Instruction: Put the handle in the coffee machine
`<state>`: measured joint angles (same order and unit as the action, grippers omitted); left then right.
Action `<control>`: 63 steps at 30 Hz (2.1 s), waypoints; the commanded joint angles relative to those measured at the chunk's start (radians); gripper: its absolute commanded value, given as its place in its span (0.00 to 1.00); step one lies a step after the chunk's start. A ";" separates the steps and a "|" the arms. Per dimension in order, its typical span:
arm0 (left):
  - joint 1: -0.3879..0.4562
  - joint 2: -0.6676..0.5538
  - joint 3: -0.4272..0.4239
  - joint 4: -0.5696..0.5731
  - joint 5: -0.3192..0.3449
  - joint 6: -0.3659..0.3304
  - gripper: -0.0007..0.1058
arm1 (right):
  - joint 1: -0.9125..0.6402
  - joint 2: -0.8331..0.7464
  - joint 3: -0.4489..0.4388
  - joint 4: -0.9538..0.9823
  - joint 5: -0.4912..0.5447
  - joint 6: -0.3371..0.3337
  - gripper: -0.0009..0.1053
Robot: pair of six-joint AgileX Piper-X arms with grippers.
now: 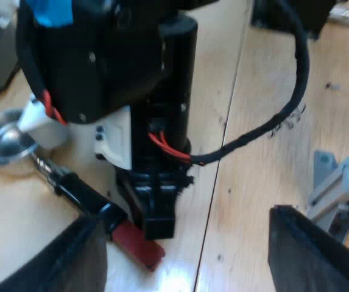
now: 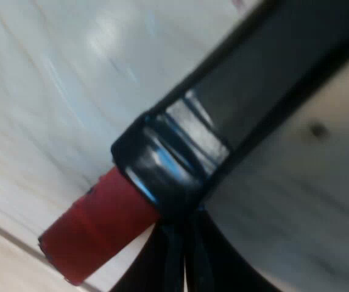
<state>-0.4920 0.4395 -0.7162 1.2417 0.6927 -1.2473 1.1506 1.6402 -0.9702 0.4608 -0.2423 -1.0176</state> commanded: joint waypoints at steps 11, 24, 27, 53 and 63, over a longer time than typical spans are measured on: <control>-0.005 0.001 -0.066 0.090 -0.132 -0.009 0.56 | 0.001 0.125 -0.118 -0.126 -0.004 0.006 0.01; -0.005 0.001 -0.085 0.090 -0.141 -0.009 0.56 | 0.001 0.141 -0.122 -0.232 0.106 0.009 0.01; -0.005 0.001 -0.085 0.090 -0.141 -0.009 0.56 | 0.001 0.138 -0.122 -0.203 0.058 0.009 0.01; -0.005 0.001 -0.085 0.090 -0.141 -0.004 0.56 | 0.019 -0.202 -0.122 0.300 0.249 -0.090 0.01; -0.005 0.001 -0.085 0.090 -0.141 -0.004 0.56 | 0.019 -0.359 -0.124 0.345 0.393 -0.191 0.17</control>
<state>-0.4920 0.4376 -0.7952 1.3307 0.5630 -1.2468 1.1688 1.2994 -1.0881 0.7985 0.1292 -1.1899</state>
